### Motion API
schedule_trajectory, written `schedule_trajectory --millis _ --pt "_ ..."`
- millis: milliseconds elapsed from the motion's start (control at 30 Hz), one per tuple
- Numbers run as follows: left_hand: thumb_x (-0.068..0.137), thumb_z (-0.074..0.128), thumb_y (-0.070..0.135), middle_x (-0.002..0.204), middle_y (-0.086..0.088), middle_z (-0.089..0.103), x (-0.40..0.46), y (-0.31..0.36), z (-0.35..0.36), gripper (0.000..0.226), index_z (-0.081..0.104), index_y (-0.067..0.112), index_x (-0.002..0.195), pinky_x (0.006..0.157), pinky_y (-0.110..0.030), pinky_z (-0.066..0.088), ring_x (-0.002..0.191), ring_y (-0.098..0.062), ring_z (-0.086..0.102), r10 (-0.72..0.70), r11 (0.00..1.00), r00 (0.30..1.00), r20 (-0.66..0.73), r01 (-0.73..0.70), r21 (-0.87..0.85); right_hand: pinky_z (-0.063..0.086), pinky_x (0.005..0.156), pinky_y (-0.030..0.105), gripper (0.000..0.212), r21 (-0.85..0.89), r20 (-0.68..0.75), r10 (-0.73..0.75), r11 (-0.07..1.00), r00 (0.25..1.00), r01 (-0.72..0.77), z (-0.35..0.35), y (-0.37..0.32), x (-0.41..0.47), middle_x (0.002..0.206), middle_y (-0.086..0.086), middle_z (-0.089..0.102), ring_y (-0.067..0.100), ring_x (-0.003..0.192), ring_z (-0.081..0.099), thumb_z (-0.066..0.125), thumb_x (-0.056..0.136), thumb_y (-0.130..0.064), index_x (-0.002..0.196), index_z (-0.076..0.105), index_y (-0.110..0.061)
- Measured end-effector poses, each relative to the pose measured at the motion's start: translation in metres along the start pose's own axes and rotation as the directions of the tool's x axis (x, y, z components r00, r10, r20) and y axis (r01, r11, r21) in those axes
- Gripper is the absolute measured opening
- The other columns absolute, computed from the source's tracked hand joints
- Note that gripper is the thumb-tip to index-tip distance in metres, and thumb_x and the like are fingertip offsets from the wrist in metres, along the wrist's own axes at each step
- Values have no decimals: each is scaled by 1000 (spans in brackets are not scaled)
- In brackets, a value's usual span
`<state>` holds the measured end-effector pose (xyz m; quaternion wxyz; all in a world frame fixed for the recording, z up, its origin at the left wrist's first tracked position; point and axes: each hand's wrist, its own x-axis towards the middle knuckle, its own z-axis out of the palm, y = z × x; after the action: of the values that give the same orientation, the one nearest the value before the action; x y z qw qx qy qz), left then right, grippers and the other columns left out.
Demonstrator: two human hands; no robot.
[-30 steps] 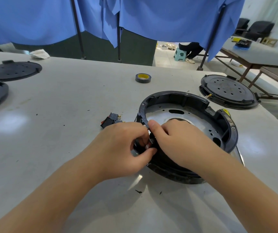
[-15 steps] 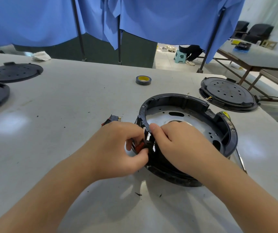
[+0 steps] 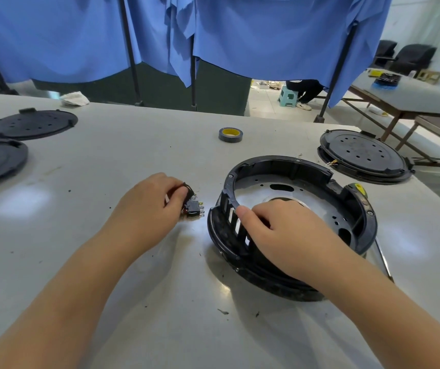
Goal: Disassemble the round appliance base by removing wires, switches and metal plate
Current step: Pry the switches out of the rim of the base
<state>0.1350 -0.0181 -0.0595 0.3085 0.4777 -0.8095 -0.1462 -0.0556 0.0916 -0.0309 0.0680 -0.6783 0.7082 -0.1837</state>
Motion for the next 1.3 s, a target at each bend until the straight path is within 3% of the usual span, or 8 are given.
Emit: schedule_trajectory --millis 100,367,600,800,933,1100,1200,1300 --pt "96 54 27 87 12 60 3 -6 -2 18 66 24 108 69 -28 37 74 -7 53 -69 997 998 0 69 -37 26 44 22 55 -3 -2 6 1000 1000 -6 0 0 0 46 -1 35 10 41 33 29 95 -55 54 35 -20" --pt "90 62 32 73 13 62 3 -12 0 9 63 30 81 51 -14 33 57 3 53 -93 994 966 240 105 -36 26 45 26 56 -14 8 -2 1000 1000 2 -2 -1 -2 49 -1 34 12 45 34 29 91 -59 55 33 -18" --pt "88 65 24 93 7 55 2 -8 3 3 67 24 89 73 -28 40 82 -13 51 10 994 996 94 -20 106 29 47 30 54 -123 21 -72 990 997 74 -6 -4 -6 54 -2 42 14 51 41 36 88 -63 61 40 -17" --pt "77 74 15 121 6 52 -7 6 8 59 54 22 133 95 -29 42 111 -16 49 231 972 964 131 -235 21 34 52 26 48 -239 199 -86 962 976 134 -22 3 -17 71 -7 50 6 64 48 40 84 -71 71 40 -25" --pt "68 72 34 140 10 41 -15 16 11 87 35 31 146 106 -26 34 127 -13 39 340 940 917 209 -340 -37 43 64 26 40 -194 245 -42 977 969 92 -35 18 -29 79 -13 51 4 75 50 46 81 -70 73 38 -32" --pt "58 67 70 149 16 23 -26 28 19 101 27 43 146 112 -28 23 139 -6 19 396 917 893 215 -396 -47 46 63 33 50 -229 179 -68 967 982 108 -32 25 -38 71 -4 52 13 69 54 28 82 -73 71 39 -25" --pt "59 63 78 152 15 23 -26 33 18 100 32 40 146 112 -30 21 141 -5 18 423 905 889 172 -424 -33 33 50 32 51 -358 18 -151 922 988 148 -15 21 -44 61 -7 41 17 59 47 9 83 -70 67 28 -25" --pt "59 64 77 148 13 37 -28 38 20 96 44 32 142 110 -23 22 137 -4 29 464 886 878 119 -461 -53 23 39 28 50 -407 -176 -248 900 953 159 -2 20 -45 48 -5 42 22 39 43 24 92 -57 62 38 -20"
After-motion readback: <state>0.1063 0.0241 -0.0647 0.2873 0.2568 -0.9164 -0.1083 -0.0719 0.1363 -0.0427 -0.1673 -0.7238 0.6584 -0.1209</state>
